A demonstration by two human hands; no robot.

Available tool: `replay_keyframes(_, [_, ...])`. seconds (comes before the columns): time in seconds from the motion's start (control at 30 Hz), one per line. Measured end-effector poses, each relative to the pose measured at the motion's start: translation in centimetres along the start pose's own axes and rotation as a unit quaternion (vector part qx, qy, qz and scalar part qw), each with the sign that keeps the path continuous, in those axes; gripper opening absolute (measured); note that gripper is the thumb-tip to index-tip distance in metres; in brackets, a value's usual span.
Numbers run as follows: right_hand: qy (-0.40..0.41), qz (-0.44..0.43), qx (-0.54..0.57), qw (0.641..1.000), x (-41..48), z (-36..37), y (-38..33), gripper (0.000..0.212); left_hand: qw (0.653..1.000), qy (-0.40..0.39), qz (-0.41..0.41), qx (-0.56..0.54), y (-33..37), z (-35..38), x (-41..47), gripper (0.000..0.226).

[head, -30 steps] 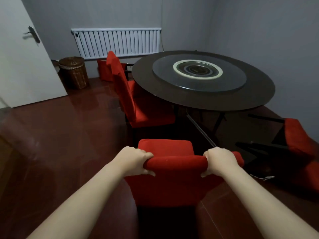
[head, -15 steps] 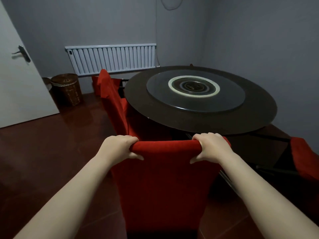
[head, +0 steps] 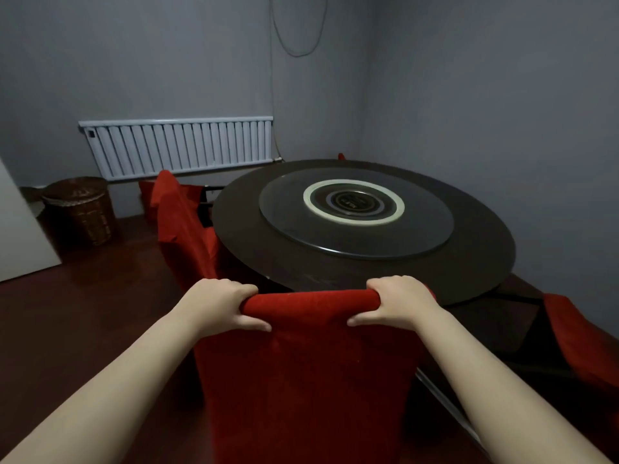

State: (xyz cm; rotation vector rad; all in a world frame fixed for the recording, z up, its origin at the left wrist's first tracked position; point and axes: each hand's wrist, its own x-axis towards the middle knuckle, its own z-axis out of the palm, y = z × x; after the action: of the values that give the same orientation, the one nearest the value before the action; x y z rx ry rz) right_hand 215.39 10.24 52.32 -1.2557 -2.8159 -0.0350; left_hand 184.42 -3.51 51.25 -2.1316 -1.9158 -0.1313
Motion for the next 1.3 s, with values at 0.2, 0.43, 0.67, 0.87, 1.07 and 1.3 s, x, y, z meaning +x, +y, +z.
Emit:
replay_keyframes(0.2, [-0.002, 0.031, 0.02, 0.999, 3.1, 0.2, 0.2, 0.082, 0.999, -0.035, 0.011, -0.038, -2.4, 0.2, 3.2, 0.078])
replay_keyframes(0.43, [0.003, 0.046, 0.018, 0.999, 7.2, 0.4, 1.4, 0.091, 0.998, -0.015, -0.027, -0.055, -4.4, 1.6, 6.4, 0.089])
replay_keyframes(0.67, [0.022, 0.036, 0.005, 0.999, 10.4, 0.2, 3.9, 0.086, 0.998, 0.005, -0.032, -0.046, -4.7, 2.7, 9.8, 0.095])
replay_keyframes(0.87, [0.052, 0.043, -0.006, 0.998, 10.7, 0.6, 8.5, 0.084, 0.998, 0.015, -0.019, -0.059, -2.3, 3.5, 13.9, 0.088])
replay_keyframes(1.07, [0.056, 0.071, -0.01, 0.996, 10.7, 1.0, 13.0, 0.086, 0.998, 0.019, -0.006, -0.063, -0.1, 4.7, 18.5, 0.084])
replay_keyframes(1.3, [0.059, 0.101, -0.006, 0.993, 9.7, 1.0, 17.5, 0.085, 0.996, 0.043, 0.02, -0.073, 2.9, 5.7, 22.9, 0.077])
